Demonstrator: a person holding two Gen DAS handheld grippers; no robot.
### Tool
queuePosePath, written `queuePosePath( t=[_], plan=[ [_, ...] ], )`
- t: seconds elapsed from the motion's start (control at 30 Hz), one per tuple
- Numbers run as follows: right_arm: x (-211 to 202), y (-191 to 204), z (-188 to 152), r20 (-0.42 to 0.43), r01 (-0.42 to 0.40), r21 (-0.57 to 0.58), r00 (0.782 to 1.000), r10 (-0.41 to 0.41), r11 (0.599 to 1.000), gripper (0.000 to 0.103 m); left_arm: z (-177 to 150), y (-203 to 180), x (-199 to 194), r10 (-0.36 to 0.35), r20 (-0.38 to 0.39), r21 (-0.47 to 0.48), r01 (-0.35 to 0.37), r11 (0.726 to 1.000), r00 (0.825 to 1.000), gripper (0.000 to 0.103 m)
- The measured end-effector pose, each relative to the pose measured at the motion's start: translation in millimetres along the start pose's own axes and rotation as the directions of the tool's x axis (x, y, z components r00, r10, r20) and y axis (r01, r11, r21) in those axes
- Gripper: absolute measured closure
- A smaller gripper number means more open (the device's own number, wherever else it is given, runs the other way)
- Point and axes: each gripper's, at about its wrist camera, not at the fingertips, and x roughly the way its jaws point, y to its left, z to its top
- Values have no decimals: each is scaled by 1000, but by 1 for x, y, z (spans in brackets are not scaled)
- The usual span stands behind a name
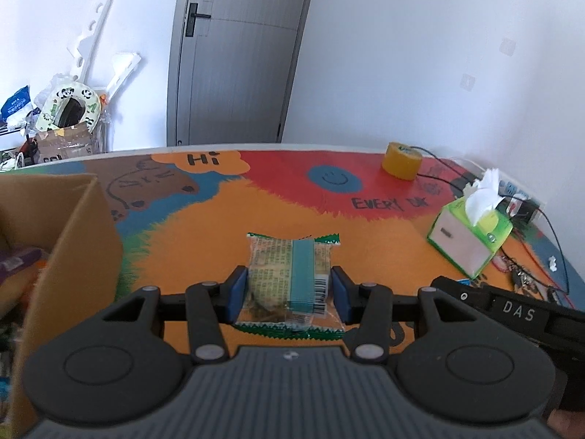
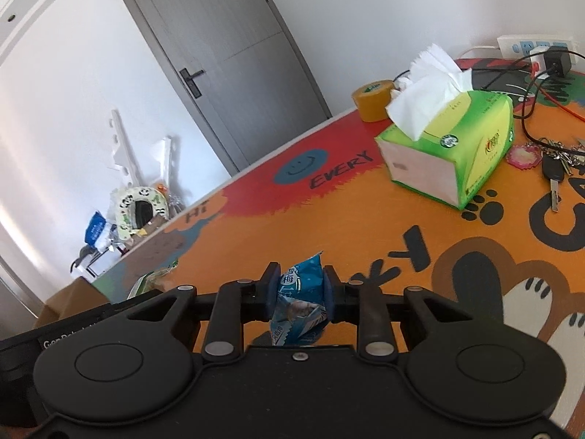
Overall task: Organize snacks
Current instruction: 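Carry both packets over the cardboard box and open both grippers to drop them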
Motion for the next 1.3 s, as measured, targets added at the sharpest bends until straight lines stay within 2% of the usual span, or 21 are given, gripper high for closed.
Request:
queuePosePath(
  t=[0.3, 0.77, 1.0, 1.2, 1.3],
  plan=[
    [-18, 37, 0, 31, -71, -37, 997, 72, 997, 77, 12, 20, -43, 6, 68, -24, -4, 1000, 998, 56],
    [-20, 97, -7, 29, -150, -105, 988, 154, 983, 77, 19, 82, -89, 78, 123, -89, -67, 994, 989, 56],
    [-21, 123, -13, 15, -185, -141, 982, 189, 973, 77, 14, 117, -105, 128, 125, -142, -110, 984, 984, 56],
    [-18, 144, -18, -5, -209, -170, 978, 211, 963, 77, 11, 136, -113, 143, 118, -178, -120, 977, 983, 55],
    [-17, 155, -21, -16, -219, -185, 975, 220, 958, 77, 9, 145, -114, 136, 80, -209, -117, 971, 987, 53]
  ],
)
